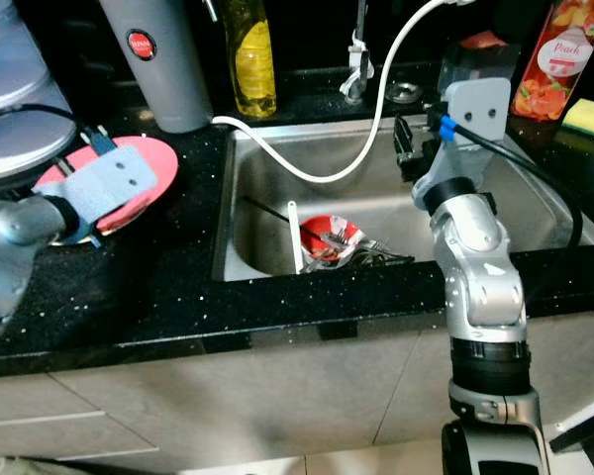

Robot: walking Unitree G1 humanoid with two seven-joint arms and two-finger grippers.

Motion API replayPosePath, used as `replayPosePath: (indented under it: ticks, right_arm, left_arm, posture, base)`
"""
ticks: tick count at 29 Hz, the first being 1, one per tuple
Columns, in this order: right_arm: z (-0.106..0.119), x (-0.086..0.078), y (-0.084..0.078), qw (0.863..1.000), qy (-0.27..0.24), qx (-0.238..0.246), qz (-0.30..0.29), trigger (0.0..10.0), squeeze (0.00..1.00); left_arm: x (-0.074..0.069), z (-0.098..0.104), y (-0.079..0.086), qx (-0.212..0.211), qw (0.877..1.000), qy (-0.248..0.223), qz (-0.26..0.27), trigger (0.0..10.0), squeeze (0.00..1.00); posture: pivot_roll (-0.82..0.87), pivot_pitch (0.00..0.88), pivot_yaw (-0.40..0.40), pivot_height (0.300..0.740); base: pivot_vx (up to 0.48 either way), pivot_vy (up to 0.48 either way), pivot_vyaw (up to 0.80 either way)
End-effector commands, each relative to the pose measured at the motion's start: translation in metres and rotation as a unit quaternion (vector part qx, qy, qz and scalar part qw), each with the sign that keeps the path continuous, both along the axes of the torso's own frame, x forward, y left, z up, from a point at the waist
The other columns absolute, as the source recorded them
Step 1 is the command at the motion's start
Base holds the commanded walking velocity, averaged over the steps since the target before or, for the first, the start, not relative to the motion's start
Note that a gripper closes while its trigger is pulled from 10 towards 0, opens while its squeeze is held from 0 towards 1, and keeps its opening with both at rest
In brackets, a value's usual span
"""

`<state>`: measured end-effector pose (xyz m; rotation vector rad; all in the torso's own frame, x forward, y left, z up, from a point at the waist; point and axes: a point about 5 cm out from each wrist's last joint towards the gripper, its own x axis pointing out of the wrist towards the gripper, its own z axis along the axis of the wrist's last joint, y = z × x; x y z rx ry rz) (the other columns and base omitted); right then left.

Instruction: Kitchen organization

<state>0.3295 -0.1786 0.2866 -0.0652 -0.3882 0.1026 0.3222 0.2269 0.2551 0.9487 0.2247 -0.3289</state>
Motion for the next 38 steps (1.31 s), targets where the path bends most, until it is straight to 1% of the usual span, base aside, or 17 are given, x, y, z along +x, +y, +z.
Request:
replayPosePath:
  ticks: [1,5,6,7,9,17,20,21,22,23,24,28,29,31,32,35,38]
  right_arm:
    - [0.003,0.001,0.001,1.000,-0.005,0.003,0.001,10.0,0.00]
    - [0.003,0.001,0.001,1.000,-0.005,0.002,0.001,10.0,0.00]
    - [0.003,0.001,0.001,1.000,-0.005,0.002,0.000,10.0,0.00]
    - [0.003,0.001,0.000,1.000,-0.005,0.002,0.000,10.0,0.00]
    - [0.003,0.001,0.000,1.000,-0.005,0.002,0.000,10.0,0.00]
    - [0.003,0.001,0.000,1.000,-0.006,0.002,0.000,10.0,0.00]
    - [0.003,0.001,0.000,1.000,-0.005,0.002,0.000,10.0,0.00]
    - [0.003,0.001,0.000,1.000,-0.005,0.002,0.000,10.0,0.00]
    - [0.003,0.001,0.000,1.000,-0.005,0.002,0.000,10.0,0.00]
    - [0.003,0.001,0.000,1.000,-0.005,0.002,0.000,10.0,0.00]
    - [0.003,0.001,0.000,1.000,-0.005,0.002,0.001,10.0,0.00]
    - [0.004,0.001,0.001,1.000,-0.006,0.001,0.002,10.0,0.00]
    - [0.004,0.001,0.001,1.000,-0.006,0.001,0.002,10.0,0.00]
    - [0.004,0.001,0.001,1.000,-0.006,0.001,0.002,10.0,0.00]
    - [0.004,0.001,0.001,1.000,-0.006,0.001,0.002,10.0,0.00]
    - [0.004,0.001,0.001,1.000,-0.006,0.001,0.002,10.0,0.00]
    - [0.004,0.001,0.000,1.000,-0.006,0.001,0.002,10.0,0.00]
  left_arm:
    - [-0.003,-0.003,0.002,0.004,1.000,0.020,-0.003,10.0,1.00]
    - [-0.004,-0.010,0.006,0.025,0.999,0.037,0.004,10.0,1.00]
    - [-0.003,-0.013,0.009,0.041,0.998,0.043,0.010,10.0,0.18]
    - [-0.003,-0.017,0.012,0.049,0.997,0.049,0.017,10.0,0.00]
    - [-0.002,-0.021,0.019,0.066,0.996,0.052,0.035,10.0,0.00]
    - [0.003,-0.027,0.035,0.085,0.992,0.037,0.087,10.0,0.00]
    - [0.006,-0.020,0.038,0.084,0.991,0.012,0.099,7.4,0.00]
    - [0.007,-0.018,0.037,0.078,0.992,0.009,0.098,5.3,0.00]
    - [0.007,-0.018,0.037,0.078,0.992,0.009,0.098,5.3,0.00]
    - [0.007,-0.018,0.036,0.071,0.993,0.010,0.096,4.2,0.00]
    - [0.006,-0.018,0.033,0.058,0.994,0.014,0.088,8.8,0.00]
    - [0.006,-0.020,0.024,0.025,0.997,0.022,0.070,9.1,0.00]
    - [0.006,-0.021,0.020,0.011,0.998,0.028,0.060,8.7,0.00]
    - [0.005,-0.022,0.018,0.001,0.998,0.033,0.053,8.7,0.00]
    - [0.005,-0.023,0.014,-0.004,0.998,0.038,0.045,10.0,0.00]
    - [0.005,-0.024,0.012,-0.003,0.998,0.039,0.041,10.0,0.00]
    - [0.007,-0.023,0.019,0.013,0.998,0.031,0.060,10.0,0.00]
  posture:
    - [0.07,0.035,0.029,0.740]
    - [0.06,0.035,0.029,0.740]
    - [0.06,0.035,0.029,0.740]
    - [0.06,0.035,0.029,0.740]
    - [0.06,0.036,0.029,0.740]
    - [0.06,0.037,0.028,0.740]
    - [0.06,0.037,0.027,0.740]
    - [0.06,0.037,0.027,0.740]
    - [0.06,0.037,0.027,0.740]
    - [0.06,0.037,0.027,0.740]
    - [0.06,0.037,0.027,0.740]
    - [0.06,0.037,0.027,0.740]
    - [0.06,0.037,0.027,0.740]
    - [0.06,0.037,0.027,0.740]
    - [0.06,0.037,0.027,0.740]
    - [0.06,0.037,0.027,0.740]
    - [0.06,0.032,0.027,0.740]
  base:
    - [0.000,0.000,0.00]
    - [0.000,0.000,0.00]
    - [0.000,0.000,0.00]
    - [0.000,0.000,0.00]
    - [0.000,0.000,0.00]
    - [0.000,0.000,0.00]
    - [0.000,0.000,0.00]
    - [0.000,0.000,0.00]
    - [0.000,0.000,0.00]
    - [0.000,0.000,0.00]
    - [0.000,0.000,0.00]
    - [0.000,0.000,0.00]
    - [0.000,0.000,0.00]
    - [0.000,0.000,0.00]
    - [0.000,0.000,0.00]
    - [0.000,0.000,0.00]
    - [0.000,0.000,0.00]
